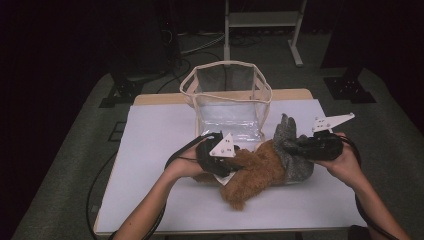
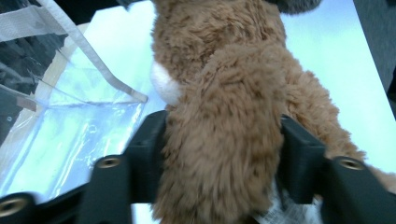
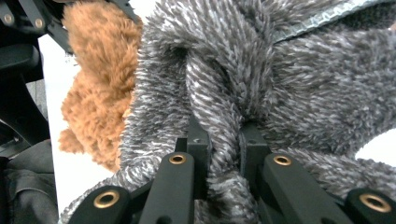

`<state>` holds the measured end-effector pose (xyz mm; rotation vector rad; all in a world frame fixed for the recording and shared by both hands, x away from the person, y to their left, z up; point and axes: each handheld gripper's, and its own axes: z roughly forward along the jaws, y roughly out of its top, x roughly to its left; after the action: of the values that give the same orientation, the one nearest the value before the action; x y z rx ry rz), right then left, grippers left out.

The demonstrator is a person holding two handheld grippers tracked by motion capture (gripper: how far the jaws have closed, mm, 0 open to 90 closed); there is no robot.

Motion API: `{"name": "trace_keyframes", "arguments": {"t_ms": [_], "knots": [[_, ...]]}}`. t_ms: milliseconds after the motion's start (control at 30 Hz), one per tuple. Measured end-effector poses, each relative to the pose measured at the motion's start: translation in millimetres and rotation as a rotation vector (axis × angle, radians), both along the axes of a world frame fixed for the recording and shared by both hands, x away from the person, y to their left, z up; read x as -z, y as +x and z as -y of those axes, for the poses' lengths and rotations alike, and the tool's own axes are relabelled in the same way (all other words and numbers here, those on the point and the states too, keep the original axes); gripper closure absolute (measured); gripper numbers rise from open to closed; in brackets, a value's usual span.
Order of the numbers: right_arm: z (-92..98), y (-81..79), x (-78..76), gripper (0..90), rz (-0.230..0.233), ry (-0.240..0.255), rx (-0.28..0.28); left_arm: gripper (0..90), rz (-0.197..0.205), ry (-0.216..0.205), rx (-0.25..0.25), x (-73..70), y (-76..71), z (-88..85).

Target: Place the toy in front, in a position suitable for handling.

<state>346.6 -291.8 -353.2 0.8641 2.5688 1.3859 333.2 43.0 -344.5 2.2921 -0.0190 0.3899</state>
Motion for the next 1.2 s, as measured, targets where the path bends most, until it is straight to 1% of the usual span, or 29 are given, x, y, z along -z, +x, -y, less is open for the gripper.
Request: {"name": "trace_keyframes", "arguments": {"t_ms": [33,67,100,133,167,200,233,267,300,333,367,400,433,467,500,533,667,700,733,767,833,900,967,1067,1167,1200], "knots": [[3.0,-1.5,3.2,78.4,0.002,-0.015,0.014,50.2,0.005,0.007,-0.005,0.7,0.1,7.3],[4.0,-3.7,2.9,78.5,0.012,-0.027,0.021,50.1,0.006,0.012,-0.004,0.2,0.6,10.5],[4.0,-3.7,2.9,78.5,0.012,-0.027,0.021,50.1,0.006,0.012,-0.004,0.2,0.6,10.5],[4.8,-9.7,-2.3,78.7,0.037,-0.021,0.015,50.1,0.025,0.027,-0.01,-1.6,1.6,15.7],[4.8,-9.7,-2.3,78.7,0.037,-0.021,0.015,49.9,0.025,0.027,-0.01,-1.6,1.6,15.7],[0.9,-16.4,-9.5,78.7,0.06,-0.01,-0.017,49.1,0.03,0.033,-0.005,-2.4,2.8,18.0],[0.9,-16.4,-9.5,78.7,0.06,-0.01,-0.017,49.1,0.027,0.039,0.001,-3.5,4.1,20.2],[-9.4,-20.1,-13.0,78.6,0.08,-0.025,-0.055,48.9,0.031,0.052,0.01,-4.5,6.0,26.0],[-9.4,-20.1,-13.0,78.6,0.08,-0.025,-0.055,48.7,0.031,0.052,0.01,-4.5,6.0,26.0],[-24.5,-19.8,-10.4,78.6,0.072,-0.028,-0.103,48.4,0.029,0.066,0.024,-5.1,7.1,32.0],[-24.5,-19.8,-10.4,78.6,0.072,-0.028,-0.103,48.2,0.029,0.066,0.024,-5.1,7.1,32.0],[-29.7,-18.9,-8.5,78.6,0.072,-0.037,-0.118,48.2,0.029,0.072,0.026,-5.4,7.7,34.9],[-37.4,-17.1,-4.3,78.6,0.069,-0.05,-0.135,48.0,0.027,0.078,0.027,-5.7,8.3,36.6],[-44.3,-14.0,2.9,78.9,0.062,-0.05,-0.146,46.9,0.024,0.08,0.025,-5.8,8.5,37.6],[-44.3,-14.0,2.9,78.9,0.062,-0.05,-0.146,46.9,0.03,0.089,0.027,-6.6,9.3,38.2],[-47.1,-9.9,11.3,79.2,0.048,-0.044,-0.148,45.8,0.027,0.101,0.028,-7.7,10.5,38.4],[-44.2,-6.8,15.9,79.3,0.046,-0.041,-0.138,43.2,0.031,0.098,0.024,-10.2,11.5,36.0],[-42.5,-6.9,16.6,79.4,0.046,-0.053,-0.134,41.1,0.034,0.095,0.018,-11.0,11.1,35.0],[-42.5,-6.9,16.6,79.4,0.046,-0.053,-0.134,41.1,0.04,0.086,0.013,-12.1,10.6,33.3],[-40.1,-6.6,17.4,79.5,0.045,-0.064,-0.126,40.0,0.04,0.078,0.012,-13.8,10.2,30.9],[-38.4,-6.2,18.0,79.5,0.044,-0.065,-0.12,39.7,0.043,0.055,0.008,-17.5,9.0,26.0],[-34.9,-4.8,19.5,79.5,0.037,-0.058,-0.109,39.2,0.052,0.034,0.003,-21.3,7.1,20.5],[-30.7,-1.6,22.6,79.6,0.035,-0.04,-0.093,37.9,0.052,0.023,0.006,-23.7,4.3,13.3],[-29.4,0.6,23.8,79.7,0.032,-0.031,-0.09,37.5,0.053,0.02,0.003,-23.8,3.3,8.5],[-28.1,6.8,24.3,79.7,0.027,-0.024,-0.079,36.6,0.047,-0.001,-0.001,-22.2,1.3,-2.0],[-28.1,6.8,24.3,79.7,0.027,-0.024,-0.079,36.1,0.047,-0.001,-0.001,-22.2,1.3,-2.0]]}}
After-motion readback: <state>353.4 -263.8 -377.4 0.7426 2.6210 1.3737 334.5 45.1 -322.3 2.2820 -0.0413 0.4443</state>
